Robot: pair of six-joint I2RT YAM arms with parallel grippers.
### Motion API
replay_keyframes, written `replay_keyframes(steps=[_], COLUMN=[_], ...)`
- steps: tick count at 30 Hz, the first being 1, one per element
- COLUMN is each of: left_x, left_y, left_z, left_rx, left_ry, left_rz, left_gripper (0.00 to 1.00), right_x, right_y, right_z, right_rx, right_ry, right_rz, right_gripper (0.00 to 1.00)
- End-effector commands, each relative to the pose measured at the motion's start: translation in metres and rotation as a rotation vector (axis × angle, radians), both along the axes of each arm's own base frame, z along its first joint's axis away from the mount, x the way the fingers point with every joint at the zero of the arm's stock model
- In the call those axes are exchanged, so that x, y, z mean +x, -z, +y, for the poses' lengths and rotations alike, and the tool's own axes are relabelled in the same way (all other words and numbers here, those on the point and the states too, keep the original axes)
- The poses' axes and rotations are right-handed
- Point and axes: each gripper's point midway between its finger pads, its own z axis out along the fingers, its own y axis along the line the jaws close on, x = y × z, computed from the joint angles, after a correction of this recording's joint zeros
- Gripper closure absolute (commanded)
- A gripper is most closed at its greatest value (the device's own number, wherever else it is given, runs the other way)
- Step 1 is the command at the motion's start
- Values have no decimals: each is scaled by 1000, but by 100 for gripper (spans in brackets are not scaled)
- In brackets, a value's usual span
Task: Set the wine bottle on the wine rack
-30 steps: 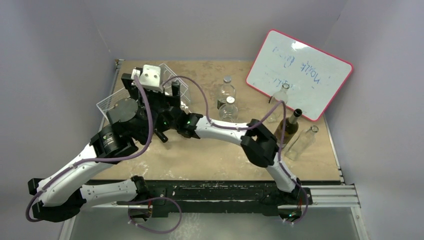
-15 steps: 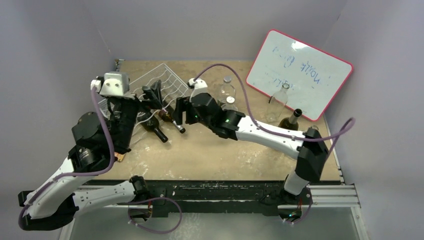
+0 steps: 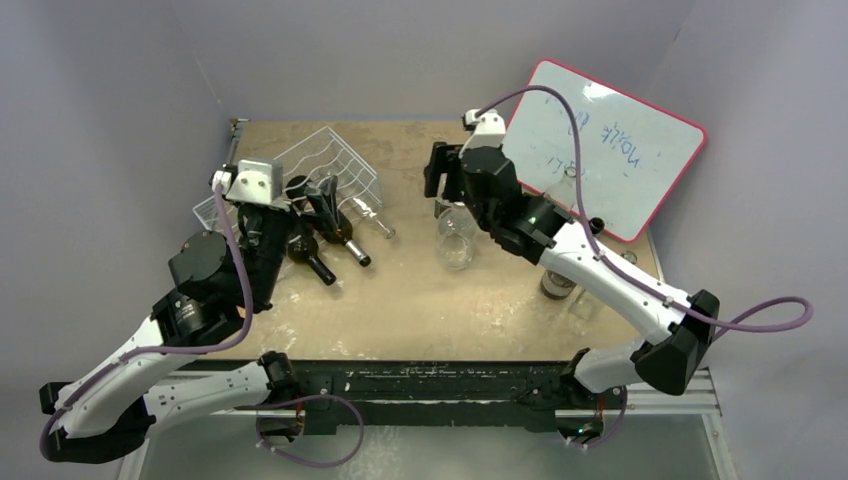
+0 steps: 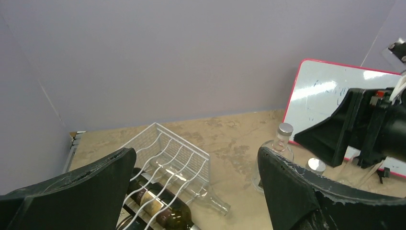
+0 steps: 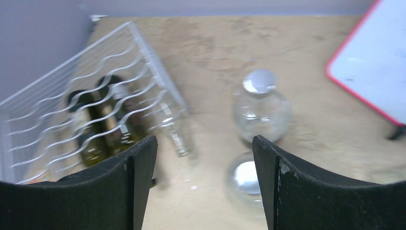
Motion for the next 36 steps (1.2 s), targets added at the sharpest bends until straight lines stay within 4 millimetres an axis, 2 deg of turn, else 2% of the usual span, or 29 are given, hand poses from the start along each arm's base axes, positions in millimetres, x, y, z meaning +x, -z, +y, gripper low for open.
replay_keyframes(steps=[1,7,14,20,22,30,36], left_x=[0,4,12,15,16,19,19], left_y=[5,19,35,49,54,57,58], left_z=[-3,-9,-24,-36,-38,-43,-43], left_rx=[-4,41,79,84,87,91,93], left_ry=[14,8,20,37,36,40,40], left_rz=[12,38,74,107,116,119,123], left_gripper=[0,0,0,0,0,0,0], right_x=[20,30,38,37,37,46,55], right_y=[-17,-21,-3,13,16,40,57], right_z=[-77,-146,-198,-247,-258,-272,-272], right_rx=[-127,-189,-262,-293,-290,-281,-268], right_ry=[204,361,551,745,777,777,734], right_rz=[-34,-18,47,111,115,156,183], right_gripper=[25,24,24,24,25,29,41])
